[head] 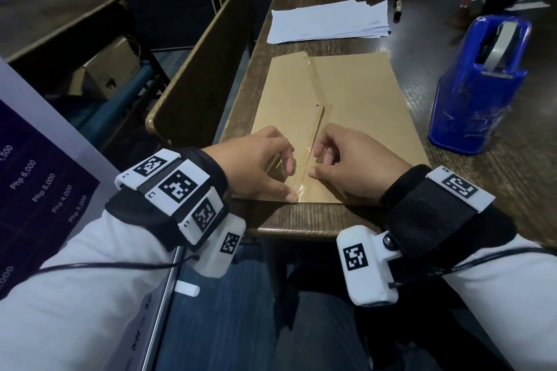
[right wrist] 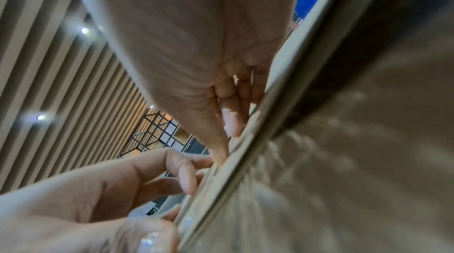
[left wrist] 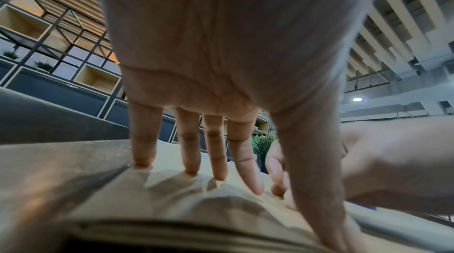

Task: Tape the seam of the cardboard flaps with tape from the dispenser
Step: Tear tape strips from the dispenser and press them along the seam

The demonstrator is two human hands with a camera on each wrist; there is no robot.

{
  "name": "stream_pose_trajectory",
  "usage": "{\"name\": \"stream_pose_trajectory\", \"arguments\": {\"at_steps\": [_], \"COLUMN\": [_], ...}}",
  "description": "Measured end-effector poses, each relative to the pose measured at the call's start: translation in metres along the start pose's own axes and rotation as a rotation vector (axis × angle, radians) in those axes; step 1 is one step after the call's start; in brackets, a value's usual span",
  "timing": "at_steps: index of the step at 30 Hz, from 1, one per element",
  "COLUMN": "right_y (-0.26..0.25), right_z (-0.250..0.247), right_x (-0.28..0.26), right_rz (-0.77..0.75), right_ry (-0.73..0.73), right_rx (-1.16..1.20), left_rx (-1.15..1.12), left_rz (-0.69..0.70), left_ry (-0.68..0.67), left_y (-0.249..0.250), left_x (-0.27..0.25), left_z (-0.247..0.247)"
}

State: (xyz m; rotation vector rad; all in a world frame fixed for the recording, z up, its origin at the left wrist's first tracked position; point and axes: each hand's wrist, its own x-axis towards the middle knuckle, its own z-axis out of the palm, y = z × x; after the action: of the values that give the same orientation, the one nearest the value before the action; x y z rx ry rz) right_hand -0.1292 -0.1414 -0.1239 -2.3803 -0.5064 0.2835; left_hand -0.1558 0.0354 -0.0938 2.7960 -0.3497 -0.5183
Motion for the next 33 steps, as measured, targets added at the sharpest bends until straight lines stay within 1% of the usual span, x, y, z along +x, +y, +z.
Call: {"name": "stream_pose_trajectory", "arguments": {"at_steps": [3,7,10,13,16,19,25,30,33], "right_y": [-0.005,-0.017,-0.028,-0.036,-0.040,-0.042,-0.043,-0.044,-0.043], "right_z": [-0.007,-0.015,-0.018,-0.018,-0.016,-0.014,-0.015,-0.022,-0.024], "right_x": [0.001,0.006,0.013,0.021,0.028,0.032,0.043,0.047,0.045], "right_rz": [0.007,0.015,0.068,0.123,0.148,0.162,0.155,0.169,0.151], "right_ry": [-0.075,-0.200,-0.298,-0.374,-0.436,-0.462,-0.457,-0.502,-0.512], "right_rx": [-0.061,-0.231,-0.333,-0.466,-0.539,-0.573,-0.643,-0.596,-0.579], "left_rx": [-0.042,-0.116,-0.121,-0.114,-0.092,-0.102,-0.095,-0.087,-0.082], "left_rz": [0.004,-0.005,-0.027,-0.038,-0.040,-0.045,-0.057,-0.046,-0.041], "left_ry": [-0.010,-0.038,-0.039,-0.024,-0.013,-0.007,-0.003,0.001,0.003], "left_y": [-0.003,-0.005,-0.005,-0.004,-0.002,-0.003,-0.004,-0.004,-0.004], "left_x": [-0.003,-0.004,-0.005,-0.005,-0.006,-0.007,-0.006,-0.007,-0.007], "left_z": [-0.001,-0.004,-0.005,-0.004,-0.004,-0.004,-0.003,-0.002,-0.002]}}
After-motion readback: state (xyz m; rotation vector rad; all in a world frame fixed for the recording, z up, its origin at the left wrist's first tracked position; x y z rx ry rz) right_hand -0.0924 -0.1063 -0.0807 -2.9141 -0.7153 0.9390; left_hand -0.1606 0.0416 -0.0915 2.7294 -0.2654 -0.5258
